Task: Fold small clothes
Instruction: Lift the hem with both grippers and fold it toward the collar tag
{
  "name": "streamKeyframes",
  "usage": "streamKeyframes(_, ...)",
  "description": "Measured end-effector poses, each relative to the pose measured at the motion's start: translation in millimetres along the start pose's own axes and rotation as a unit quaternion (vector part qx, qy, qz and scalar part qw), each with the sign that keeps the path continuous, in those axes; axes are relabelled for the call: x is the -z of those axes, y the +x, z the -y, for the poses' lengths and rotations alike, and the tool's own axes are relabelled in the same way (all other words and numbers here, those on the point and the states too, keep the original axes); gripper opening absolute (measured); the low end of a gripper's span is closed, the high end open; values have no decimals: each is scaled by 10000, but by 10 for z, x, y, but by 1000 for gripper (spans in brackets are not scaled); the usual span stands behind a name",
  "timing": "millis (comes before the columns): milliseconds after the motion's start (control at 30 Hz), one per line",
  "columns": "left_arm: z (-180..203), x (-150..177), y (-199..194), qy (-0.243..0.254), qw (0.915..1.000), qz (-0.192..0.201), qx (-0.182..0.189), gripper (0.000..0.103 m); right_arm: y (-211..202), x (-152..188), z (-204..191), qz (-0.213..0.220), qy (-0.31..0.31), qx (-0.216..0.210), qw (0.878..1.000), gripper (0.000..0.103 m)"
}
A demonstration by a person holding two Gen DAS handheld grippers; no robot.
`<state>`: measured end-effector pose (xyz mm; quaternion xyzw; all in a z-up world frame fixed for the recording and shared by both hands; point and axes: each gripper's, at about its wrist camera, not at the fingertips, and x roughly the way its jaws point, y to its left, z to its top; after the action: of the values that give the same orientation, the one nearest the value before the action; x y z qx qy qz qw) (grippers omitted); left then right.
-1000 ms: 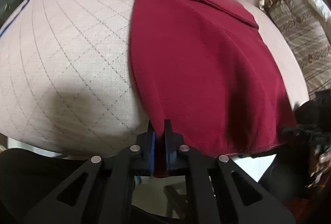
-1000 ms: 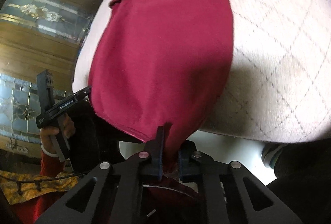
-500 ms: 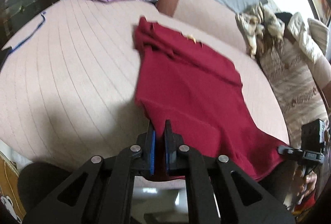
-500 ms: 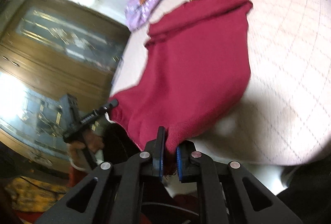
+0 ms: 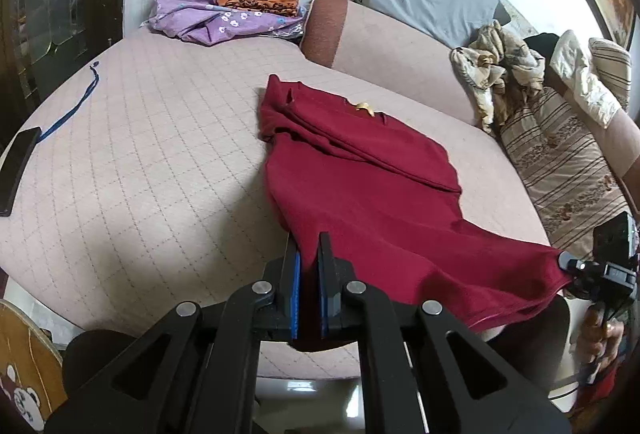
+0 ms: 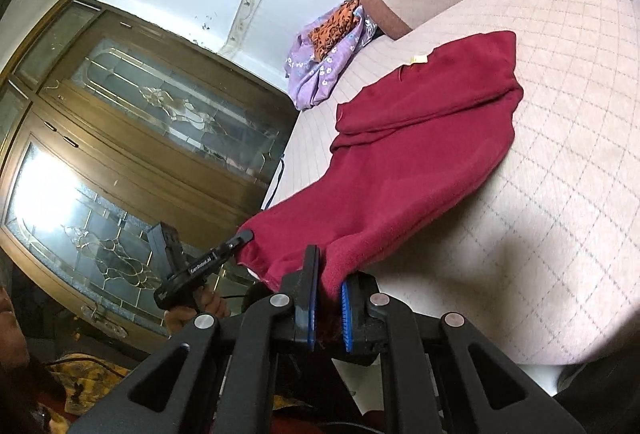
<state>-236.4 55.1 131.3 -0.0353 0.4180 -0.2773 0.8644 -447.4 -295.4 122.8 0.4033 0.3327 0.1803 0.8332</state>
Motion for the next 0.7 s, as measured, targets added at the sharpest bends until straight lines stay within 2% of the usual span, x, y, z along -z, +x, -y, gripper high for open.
streamKeyframes(267,-3,-81,165,16,9999,-22,-140,5,64,-146,71,100,77,-37,9999,8)
streamKeyframes(433,25,-234,284,129,9997,52,-213,5,99,-278,74,259,69,-73,9996,8)
streamKeyframes(700,154,-554,544,312,9989,186,-304,5,186,-622,168,512,22,92,9986,8)
